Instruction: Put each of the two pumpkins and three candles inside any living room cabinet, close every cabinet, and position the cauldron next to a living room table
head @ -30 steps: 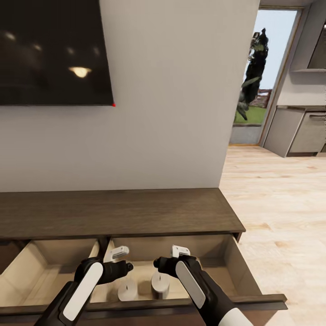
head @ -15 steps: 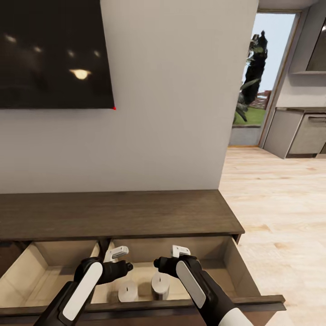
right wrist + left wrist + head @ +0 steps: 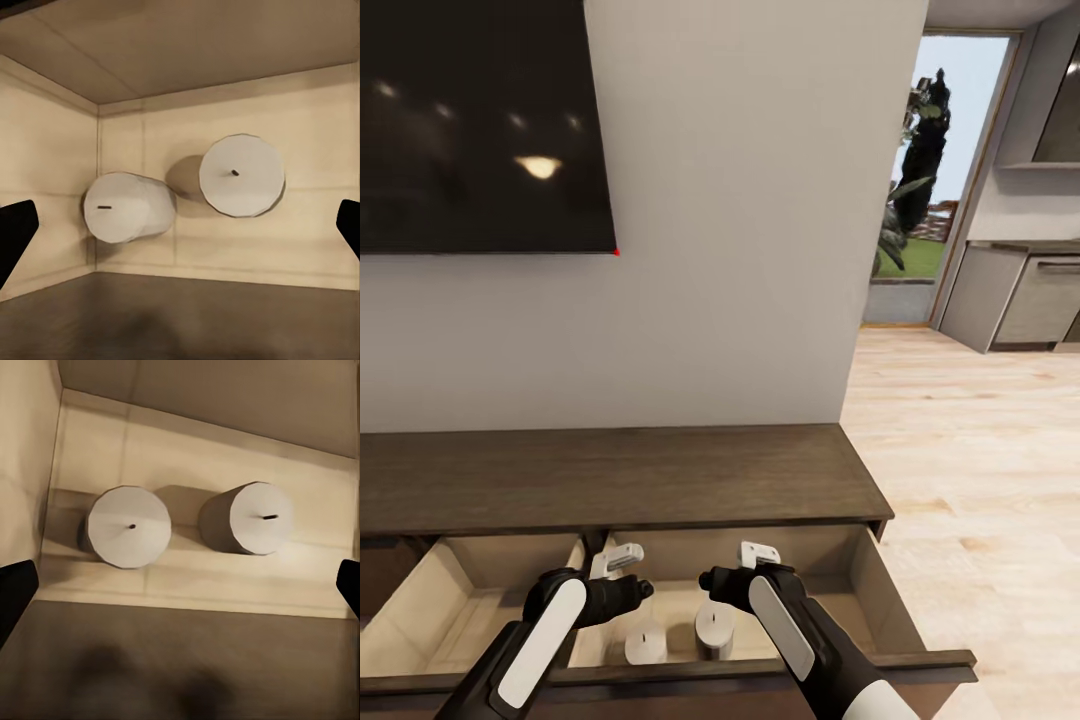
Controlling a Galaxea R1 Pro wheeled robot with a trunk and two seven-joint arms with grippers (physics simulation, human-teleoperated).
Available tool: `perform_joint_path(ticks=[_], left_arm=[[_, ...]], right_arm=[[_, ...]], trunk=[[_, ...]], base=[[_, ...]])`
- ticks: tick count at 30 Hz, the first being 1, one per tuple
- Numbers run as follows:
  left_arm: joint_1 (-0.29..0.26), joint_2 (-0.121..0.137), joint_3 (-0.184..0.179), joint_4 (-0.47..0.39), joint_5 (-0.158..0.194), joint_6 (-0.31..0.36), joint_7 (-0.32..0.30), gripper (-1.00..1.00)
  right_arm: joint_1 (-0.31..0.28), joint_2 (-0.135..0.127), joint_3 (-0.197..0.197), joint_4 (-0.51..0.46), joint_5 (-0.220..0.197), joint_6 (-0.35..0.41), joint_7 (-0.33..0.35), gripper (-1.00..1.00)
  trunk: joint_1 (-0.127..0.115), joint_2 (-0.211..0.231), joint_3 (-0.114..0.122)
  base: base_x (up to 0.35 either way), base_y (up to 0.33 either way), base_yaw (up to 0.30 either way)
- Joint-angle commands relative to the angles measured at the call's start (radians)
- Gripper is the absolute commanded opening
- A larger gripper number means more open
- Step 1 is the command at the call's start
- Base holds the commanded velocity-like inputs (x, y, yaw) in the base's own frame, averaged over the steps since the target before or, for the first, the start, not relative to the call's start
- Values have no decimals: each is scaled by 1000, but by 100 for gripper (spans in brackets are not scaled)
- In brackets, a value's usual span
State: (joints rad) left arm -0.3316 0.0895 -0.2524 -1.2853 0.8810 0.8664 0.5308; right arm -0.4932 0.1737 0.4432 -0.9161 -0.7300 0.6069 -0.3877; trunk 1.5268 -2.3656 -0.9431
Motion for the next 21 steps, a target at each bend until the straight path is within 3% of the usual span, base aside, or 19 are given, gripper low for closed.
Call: perform_joint_path(ticks=[1,11,12,15,21], left_arm=[[-1,1,-2,-1,10,0,11,100],[-1,1,-2,-1,10,0,11,100],[-1,1,-2,0,9,0,11,100],[0,0,-2,0,9,0,11,100],[-1,0,-2,0,9,0,11,100]], right_arm=[[-1,0,2,-1,-10,1,-10,100],[-1,0,-3,-1,-14,20,-15,100],[-1,1,-32,-1,-30,54,-17,100],[-1,1,-68,-1,-38,80,-17,100],[-1,0,-82,-1,-40,90,-17,100]], trunk=[[-4,7,2],[-42,77,34],[-46,84,37],[-58,105,46],[-81,147,65]], base=[[-1,0,0],[0,0,0],[0,0,0],[0,0,0],[-8,0,0]])
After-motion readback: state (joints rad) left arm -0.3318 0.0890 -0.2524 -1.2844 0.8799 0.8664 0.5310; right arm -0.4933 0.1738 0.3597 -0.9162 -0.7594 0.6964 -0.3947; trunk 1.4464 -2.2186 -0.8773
